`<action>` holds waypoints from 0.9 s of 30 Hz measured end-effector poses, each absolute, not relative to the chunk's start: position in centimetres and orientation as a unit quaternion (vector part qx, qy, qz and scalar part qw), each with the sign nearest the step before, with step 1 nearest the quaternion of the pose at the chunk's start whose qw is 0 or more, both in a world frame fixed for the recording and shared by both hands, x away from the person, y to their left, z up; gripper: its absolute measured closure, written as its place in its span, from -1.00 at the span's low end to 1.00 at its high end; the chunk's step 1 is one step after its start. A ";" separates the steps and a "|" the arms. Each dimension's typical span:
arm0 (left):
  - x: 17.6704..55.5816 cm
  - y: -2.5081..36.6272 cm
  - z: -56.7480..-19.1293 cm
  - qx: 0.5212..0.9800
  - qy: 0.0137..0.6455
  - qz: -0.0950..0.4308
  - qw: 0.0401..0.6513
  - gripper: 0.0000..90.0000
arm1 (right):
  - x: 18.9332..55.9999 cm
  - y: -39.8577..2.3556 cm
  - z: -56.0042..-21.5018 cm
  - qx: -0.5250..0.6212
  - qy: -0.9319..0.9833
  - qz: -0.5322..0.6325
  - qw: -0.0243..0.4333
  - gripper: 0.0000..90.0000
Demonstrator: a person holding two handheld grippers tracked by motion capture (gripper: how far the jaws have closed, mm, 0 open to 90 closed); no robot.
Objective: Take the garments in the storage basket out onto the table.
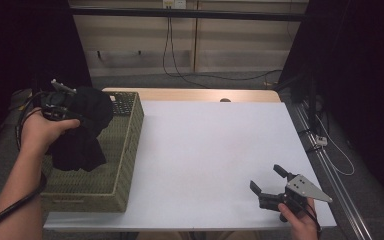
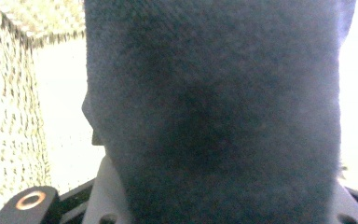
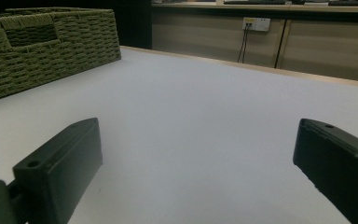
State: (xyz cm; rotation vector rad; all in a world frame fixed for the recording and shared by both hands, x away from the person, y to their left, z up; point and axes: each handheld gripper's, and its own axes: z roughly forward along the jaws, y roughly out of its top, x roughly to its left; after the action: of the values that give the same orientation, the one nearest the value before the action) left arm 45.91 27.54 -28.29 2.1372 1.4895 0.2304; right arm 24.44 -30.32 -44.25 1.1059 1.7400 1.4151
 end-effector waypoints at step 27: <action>45.3 21.6 -19.4 0.824 0.475 0.044 0.305 0.23 | 24.4 -30.3 -44.3 0.423 0.661 0.535 0.312 -0.99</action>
State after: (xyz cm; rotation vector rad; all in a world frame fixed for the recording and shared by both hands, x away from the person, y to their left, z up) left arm 45.32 21.61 -19.37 2.1817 1.2585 0.1176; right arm 24.45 -30.33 -44.32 1.1154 1.7454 1.4131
